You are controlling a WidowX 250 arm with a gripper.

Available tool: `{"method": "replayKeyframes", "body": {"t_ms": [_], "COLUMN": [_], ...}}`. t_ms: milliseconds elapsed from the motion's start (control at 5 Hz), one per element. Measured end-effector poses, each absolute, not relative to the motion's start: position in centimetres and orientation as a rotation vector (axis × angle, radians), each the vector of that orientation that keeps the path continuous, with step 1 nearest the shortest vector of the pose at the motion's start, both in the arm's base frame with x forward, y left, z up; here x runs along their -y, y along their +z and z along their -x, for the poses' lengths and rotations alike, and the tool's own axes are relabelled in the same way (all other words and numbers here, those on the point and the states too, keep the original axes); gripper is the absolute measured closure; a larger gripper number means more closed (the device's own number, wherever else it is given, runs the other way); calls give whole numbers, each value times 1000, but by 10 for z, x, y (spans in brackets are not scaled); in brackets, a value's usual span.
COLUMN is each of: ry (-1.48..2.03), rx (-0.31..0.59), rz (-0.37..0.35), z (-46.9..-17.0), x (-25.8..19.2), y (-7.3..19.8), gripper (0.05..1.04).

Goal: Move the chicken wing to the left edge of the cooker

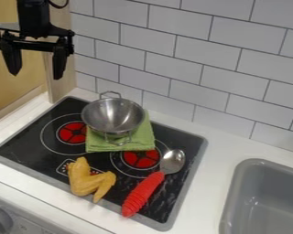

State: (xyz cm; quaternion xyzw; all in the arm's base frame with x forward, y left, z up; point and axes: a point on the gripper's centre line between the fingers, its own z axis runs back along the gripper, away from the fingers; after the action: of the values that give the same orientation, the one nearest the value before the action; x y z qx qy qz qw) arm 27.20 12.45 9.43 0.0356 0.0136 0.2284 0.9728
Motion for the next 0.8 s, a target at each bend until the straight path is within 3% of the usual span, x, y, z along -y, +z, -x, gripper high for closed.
{"method": "replayKeyframes", "body": {"t_ms": [400, 600, 800], "ry": [459, 416, 379], "rx": [-103, -88, -102], "rz": [-66, -52, -99], "z": [-237, -223, -213], "x": [-101, -75, -54], "y": [72, 69, 55], "gripper": [84, 84, 84]}}
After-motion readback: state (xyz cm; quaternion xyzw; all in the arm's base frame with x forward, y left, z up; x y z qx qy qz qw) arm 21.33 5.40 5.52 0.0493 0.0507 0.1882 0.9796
